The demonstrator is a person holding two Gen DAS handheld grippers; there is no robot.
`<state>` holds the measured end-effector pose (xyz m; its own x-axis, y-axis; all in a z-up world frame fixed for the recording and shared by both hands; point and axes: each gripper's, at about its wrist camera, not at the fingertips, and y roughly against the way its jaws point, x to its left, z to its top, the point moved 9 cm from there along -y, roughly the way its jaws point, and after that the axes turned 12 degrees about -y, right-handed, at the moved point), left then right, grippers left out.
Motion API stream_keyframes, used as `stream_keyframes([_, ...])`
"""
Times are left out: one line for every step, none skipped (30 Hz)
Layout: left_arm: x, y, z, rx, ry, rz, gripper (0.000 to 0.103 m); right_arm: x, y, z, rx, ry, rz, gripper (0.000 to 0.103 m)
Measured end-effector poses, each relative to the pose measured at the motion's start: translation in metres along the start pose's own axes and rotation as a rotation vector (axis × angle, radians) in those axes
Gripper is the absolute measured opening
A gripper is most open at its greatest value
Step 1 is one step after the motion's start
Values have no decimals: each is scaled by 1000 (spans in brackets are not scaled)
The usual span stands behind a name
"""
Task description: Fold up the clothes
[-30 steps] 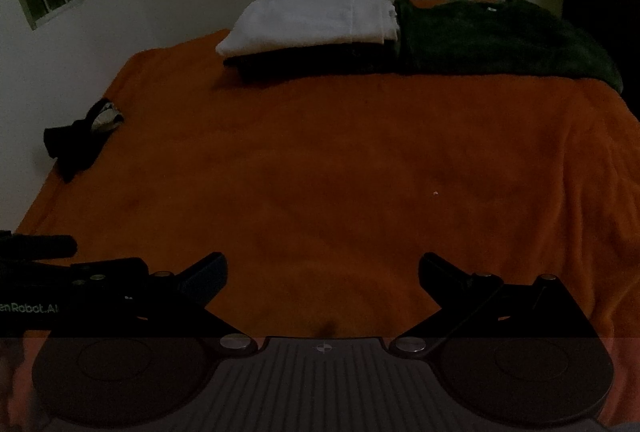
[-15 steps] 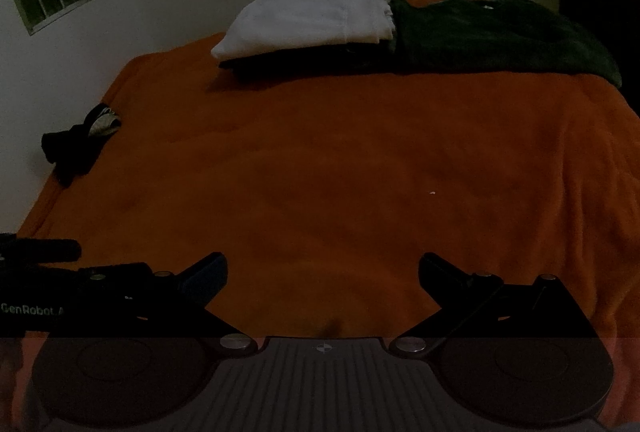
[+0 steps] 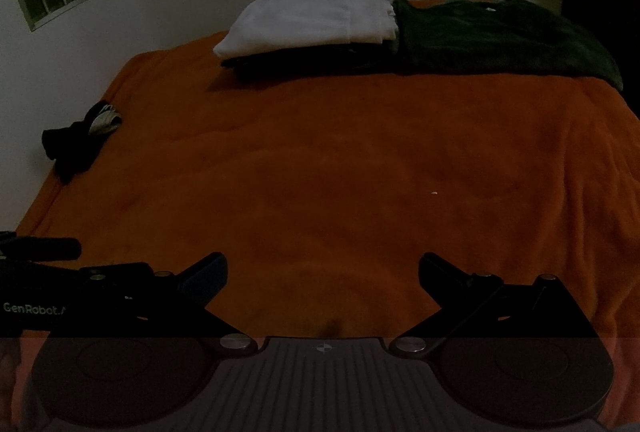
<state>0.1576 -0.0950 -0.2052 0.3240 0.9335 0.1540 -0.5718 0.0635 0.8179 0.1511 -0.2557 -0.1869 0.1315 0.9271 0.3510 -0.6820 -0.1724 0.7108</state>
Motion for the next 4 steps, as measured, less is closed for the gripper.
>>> stream_keyframes([0,-1,0,0,0,1,103,0,0,0,-1,0,1,103])
stream_keyframes([1,-1,0,1,-2,1,103,1,0,0,-2,0,2,103])
stream_keyframes([0,-1,0,1,-2,2,103,1,0,0,-3,1,4,103])
stream_keyframes([0,-1,0,2,-3,2,103,1,0,0,-4,1,6,103])
